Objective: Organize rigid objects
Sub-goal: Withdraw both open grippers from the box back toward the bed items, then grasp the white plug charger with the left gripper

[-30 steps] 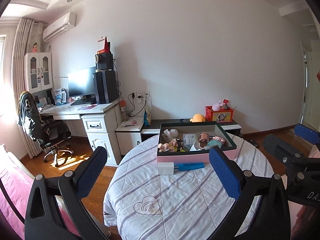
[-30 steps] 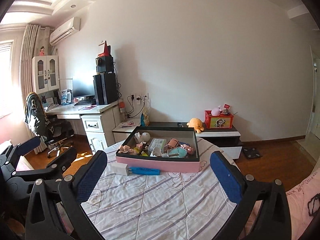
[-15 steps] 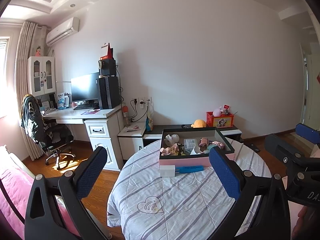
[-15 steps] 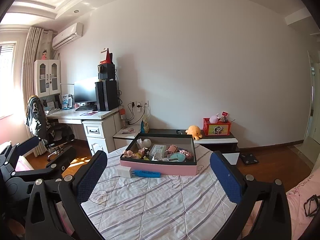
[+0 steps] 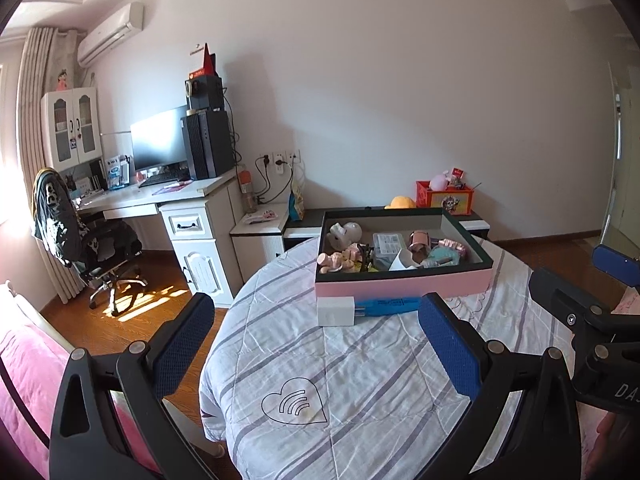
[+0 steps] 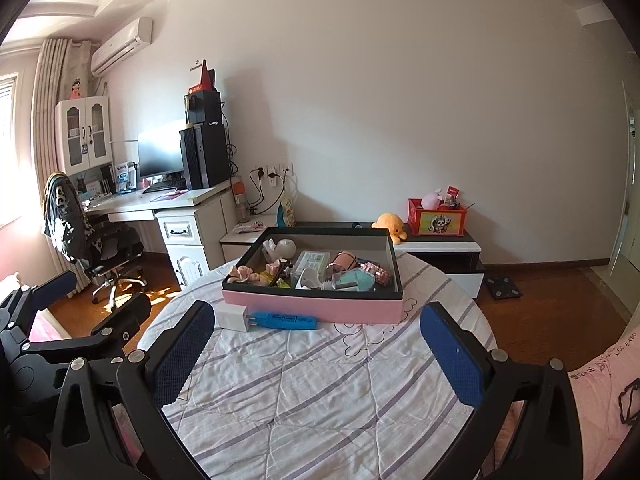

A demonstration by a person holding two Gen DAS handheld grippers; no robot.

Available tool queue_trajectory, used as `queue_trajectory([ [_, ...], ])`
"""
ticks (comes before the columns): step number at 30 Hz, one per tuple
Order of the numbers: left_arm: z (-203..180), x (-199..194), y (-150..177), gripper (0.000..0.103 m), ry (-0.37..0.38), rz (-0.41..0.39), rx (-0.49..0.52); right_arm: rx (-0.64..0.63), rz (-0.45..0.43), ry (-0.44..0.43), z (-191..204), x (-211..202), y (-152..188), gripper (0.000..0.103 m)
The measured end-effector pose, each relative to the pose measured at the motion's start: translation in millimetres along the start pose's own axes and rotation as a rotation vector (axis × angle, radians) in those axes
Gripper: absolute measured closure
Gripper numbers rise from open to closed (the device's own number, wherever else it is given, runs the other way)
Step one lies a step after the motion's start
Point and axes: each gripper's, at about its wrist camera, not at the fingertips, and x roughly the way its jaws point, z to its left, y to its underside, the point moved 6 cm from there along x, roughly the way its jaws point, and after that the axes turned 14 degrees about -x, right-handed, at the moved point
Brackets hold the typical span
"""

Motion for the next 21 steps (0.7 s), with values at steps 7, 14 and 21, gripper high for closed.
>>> queue_trajectory([
  [7,3,75,30,0.0,0.008,0.165,-0.006,0.009,0.119,-0.038,-2,67,26,0.0],
  [14,11,152,56,0.0,0.014,0.336,-0.046,0.011,0.256,-0.084,-1,137,56,0.0],
  [21,9,212,60,0.0,0.032,0.444,-0.11,0.014,0.34,-0.094,-4,182,69,0.0],
])
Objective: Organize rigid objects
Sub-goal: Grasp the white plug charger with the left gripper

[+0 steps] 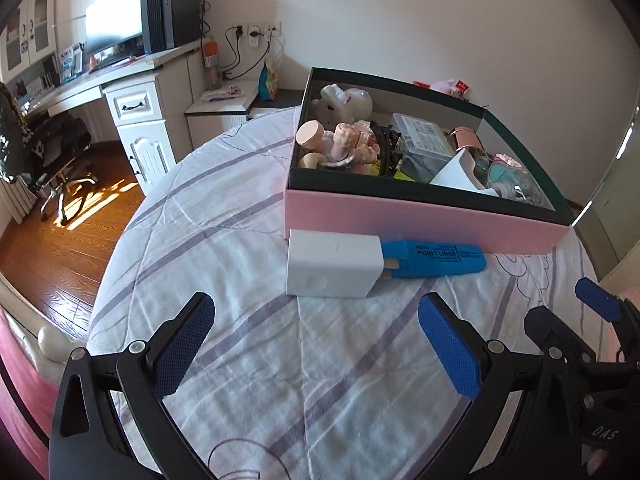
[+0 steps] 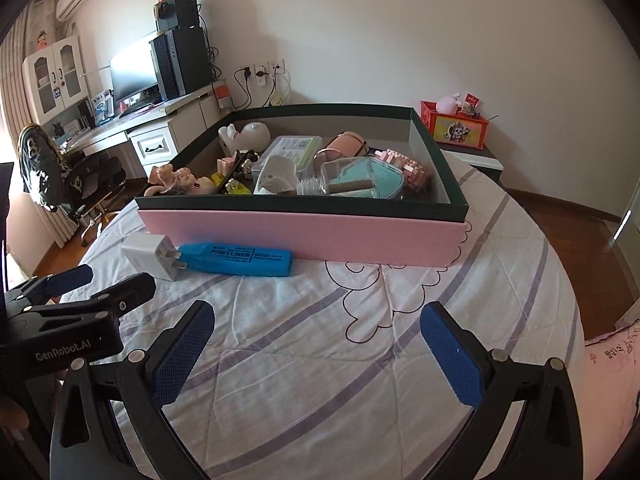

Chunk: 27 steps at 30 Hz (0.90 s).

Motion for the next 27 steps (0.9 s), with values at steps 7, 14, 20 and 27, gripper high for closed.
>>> queue_trajectory([
  [7,-6,25,-13,0.001,-0.037,0.004,0.038,0.001,0.025,-0.002,-5,16,-5,0.0],
  [14,-19,26,-9,0.035,0.038,0.005,0.093,0.001,0.039,-0.005,-3,22,-5,0.0],
  [20,-13,16,-6,0.049,0.038,-0.021,0.096,-0.001,0.044,0.0,0,21,-4,0.0],
  [27,7,2,4,0.051,0.042,-0.02,0.077,-0.017,0.049,0.0,13,22,-9,0.0],
])
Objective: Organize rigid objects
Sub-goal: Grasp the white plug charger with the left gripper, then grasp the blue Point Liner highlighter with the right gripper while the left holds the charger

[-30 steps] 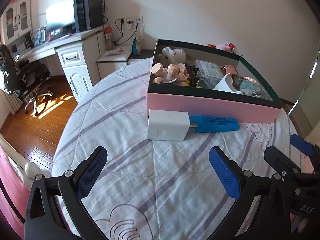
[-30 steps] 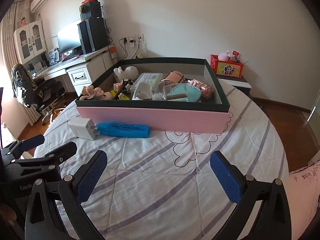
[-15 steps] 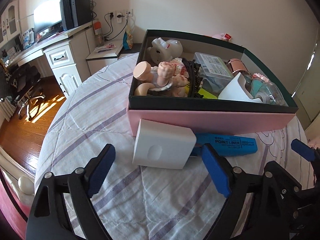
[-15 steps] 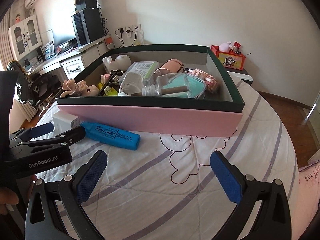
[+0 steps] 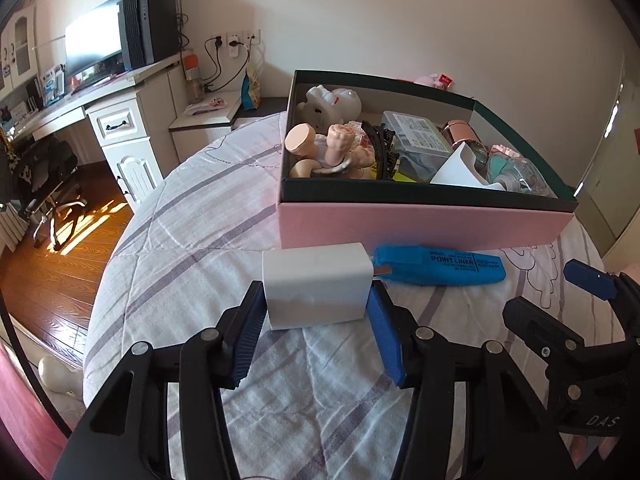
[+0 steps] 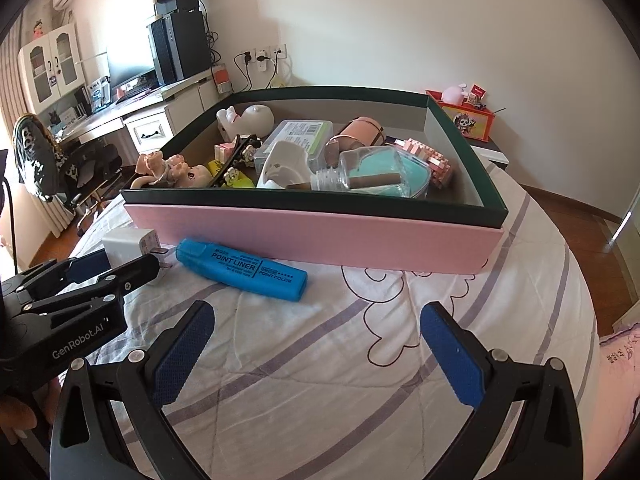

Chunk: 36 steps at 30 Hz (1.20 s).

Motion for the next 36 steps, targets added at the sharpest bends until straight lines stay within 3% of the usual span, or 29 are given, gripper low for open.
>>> queue_trajectory([
  [8,25,-21,18,0.051,0.006,-0.006,-0.032,-0.042,0.033,0.004,23,20,-11,0.0],
  [13,31,-26,22,0.051,0.001,-0.012,-0.033,0.001,0.06,-0.038,29,36,-20,0.0],
  [22,37,-28,23,0.051,-0.018,-0.03,-0.039,0.052,0.133,-0.022,47,63,-32,0.0],
  [31,39,-26,26,0.051,-0.014,-0.034,-0.038,0.116,0.13,-0.018,53,70,-41,0.0],
  [36,39,-26,26,0.051,-0.008,-0.035,-0.042,0.028,0.156,0.06,66,75,-39,0.0],
])
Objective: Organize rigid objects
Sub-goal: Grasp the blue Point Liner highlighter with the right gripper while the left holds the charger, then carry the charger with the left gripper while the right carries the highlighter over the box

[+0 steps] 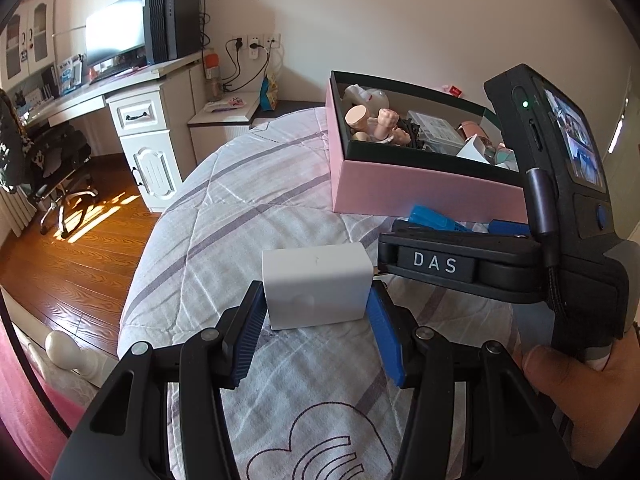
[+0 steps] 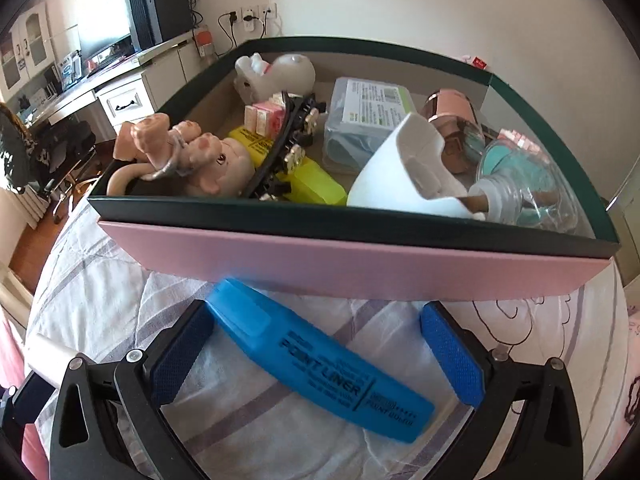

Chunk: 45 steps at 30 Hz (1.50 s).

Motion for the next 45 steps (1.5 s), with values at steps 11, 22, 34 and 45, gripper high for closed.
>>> queue_trajectory([
  [11,-14,-5,0,0.051,0.009,0.0,0.021,0.011,-0.067,-0.059,-23,-19,15,0.045],
  [22,-46,-13,4,0.052,0.036,-0.003,0.067,-0.016,-0.112,-0.162,-41,-41,43,0.075],
  [34,-91,-33,-11,0.052,0.069,-0.067,0.127,0.011,-0.228,-0.211,-64,-89,37,0.075],
  [45,-137,-36,-85,0.052,0.062,-0.187,0.218,-0.029,-0.36,-0.191,-93,-120,-18,0.075],
])
